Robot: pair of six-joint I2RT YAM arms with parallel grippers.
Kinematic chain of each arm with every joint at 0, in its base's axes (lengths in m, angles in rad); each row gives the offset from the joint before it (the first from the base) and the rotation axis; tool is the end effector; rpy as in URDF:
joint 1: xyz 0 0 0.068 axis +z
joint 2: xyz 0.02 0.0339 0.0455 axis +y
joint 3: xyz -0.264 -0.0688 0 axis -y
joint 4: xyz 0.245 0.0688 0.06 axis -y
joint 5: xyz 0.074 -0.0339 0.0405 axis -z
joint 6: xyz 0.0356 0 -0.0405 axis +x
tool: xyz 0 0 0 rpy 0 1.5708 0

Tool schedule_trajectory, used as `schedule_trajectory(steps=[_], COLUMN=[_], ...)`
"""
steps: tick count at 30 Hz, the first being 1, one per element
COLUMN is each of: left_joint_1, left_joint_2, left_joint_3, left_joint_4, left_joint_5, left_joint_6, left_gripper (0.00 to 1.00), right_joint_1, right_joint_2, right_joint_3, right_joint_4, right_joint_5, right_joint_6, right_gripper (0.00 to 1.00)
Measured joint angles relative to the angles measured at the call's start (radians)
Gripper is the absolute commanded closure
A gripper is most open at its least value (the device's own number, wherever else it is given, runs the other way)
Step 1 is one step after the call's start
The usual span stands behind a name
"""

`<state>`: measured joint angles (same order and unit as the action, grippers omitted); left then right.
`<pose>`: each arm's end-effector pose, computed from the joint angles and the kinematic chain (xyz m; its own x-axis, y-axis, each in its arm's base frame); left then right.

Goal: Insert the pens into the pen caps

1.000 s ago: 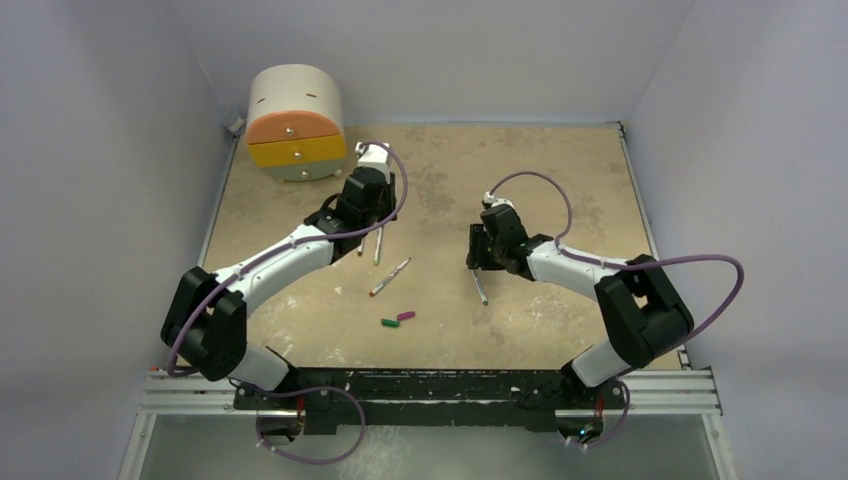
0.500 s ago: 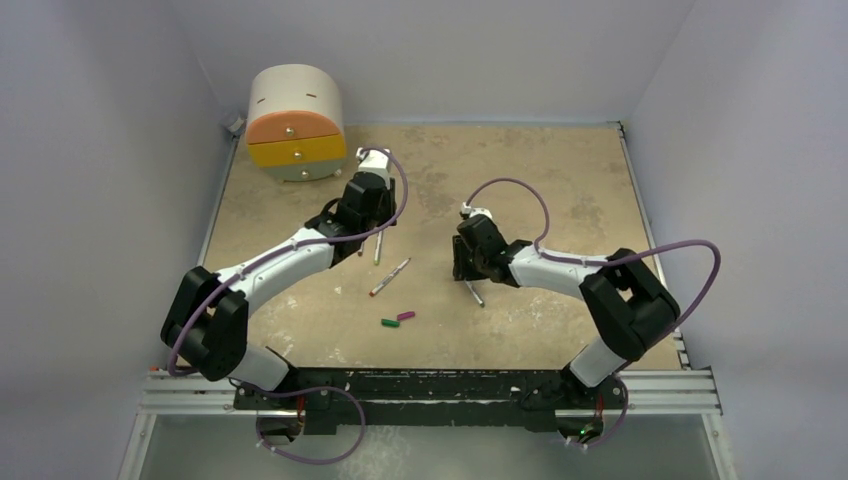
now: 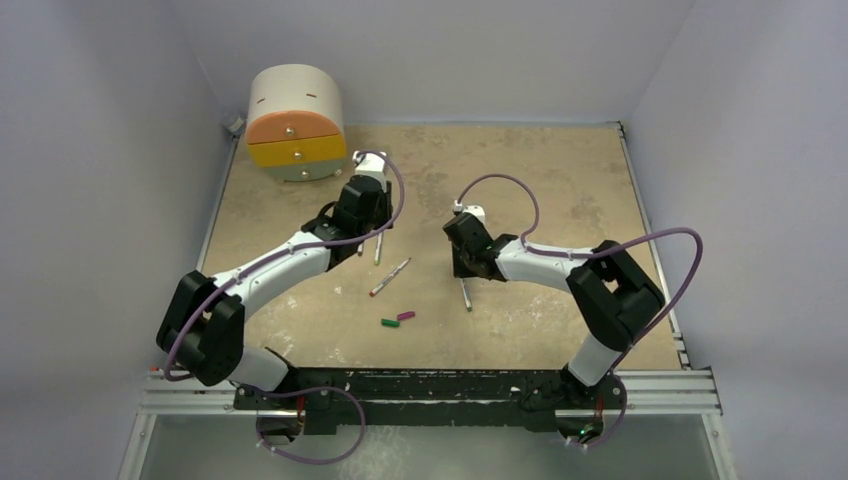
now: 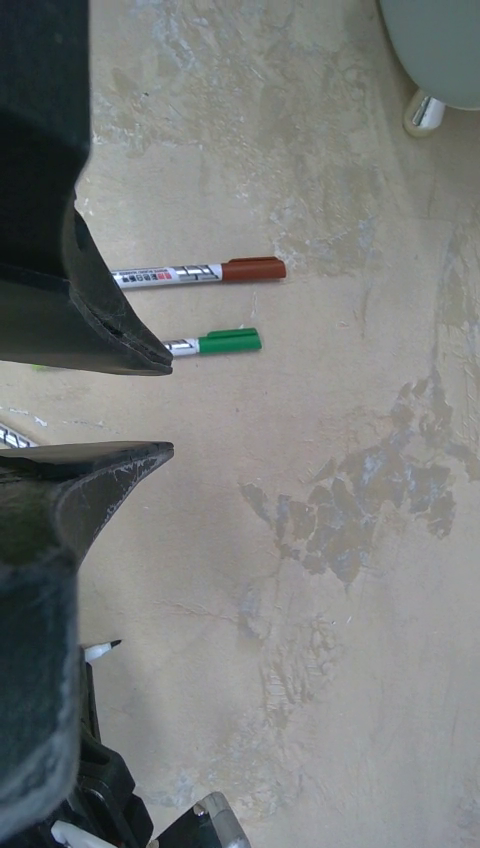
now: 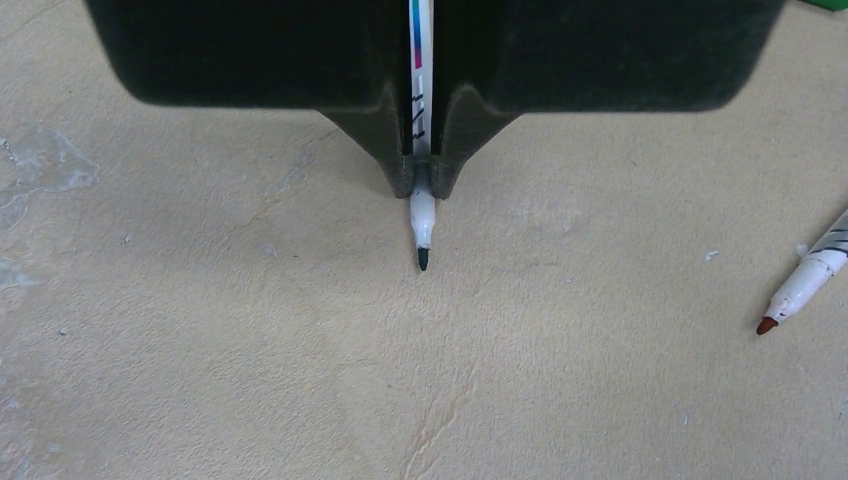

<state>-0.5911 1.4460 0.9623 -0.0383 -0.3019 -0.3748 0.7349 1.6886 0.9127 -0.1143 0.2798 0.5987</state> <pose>0.2762 -0.1726 0.2608 -0.5017 -0.0842 -0.8609 0.1444 0.9731 -0.1794 0.2559 0.2180 0.1628 -0.7668 0.0370 -0.6408 -0.1009 0.9790 0.1773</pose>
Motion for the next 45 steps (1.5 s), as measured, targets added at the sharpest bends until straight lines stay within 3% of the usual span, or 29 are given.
schedule_trajectory(steps=[7,11,17,23,31,45], left_joint_1=[0.006,0.029,0.062,0.061,0.061,0.061], left_joint_2=[-0.001,-0.026,-0.089,-0.110,-0.093,-0.084], left_joint_3=[-0.023,-0.108,-0.236,-0.297,-0.299,-0.299], left_joint_4=[0.027,0.138,0.374,0.775,1.122,1.233], left_joint_5=[0.008,0.099,0.353,0.651,0.889,0.980], left_joint_6=[0.000,-0.018,-0.089,-0.254,-0.416,-0.480], left_gripper=[0.70,0.66,0.63,0.63,0.61,0.61], right_joint_1=[0.000,-0.002,-0.072,-0.141,-0.140,-0.143], right_joint_2=[-0.023,-0.106,-0.275,-0.421,-0.478,-0.481], right_joint_3=[-0.007,-0.014,-0.013,-0.023,-0.019,-0.010], right_joint_4=[-0.006,0.008,0.149,0.410,0.640,0.723], right_joint_5=[-0.021,-0.036,-0.142,-0.303,-0.494,-0.612], right_joint_6=[0.004,-0.010,-0.047,-0.052,-0.047,-0.025], right_gripper=[1.00,1.00,1.00,1.00,1.00,1.00])
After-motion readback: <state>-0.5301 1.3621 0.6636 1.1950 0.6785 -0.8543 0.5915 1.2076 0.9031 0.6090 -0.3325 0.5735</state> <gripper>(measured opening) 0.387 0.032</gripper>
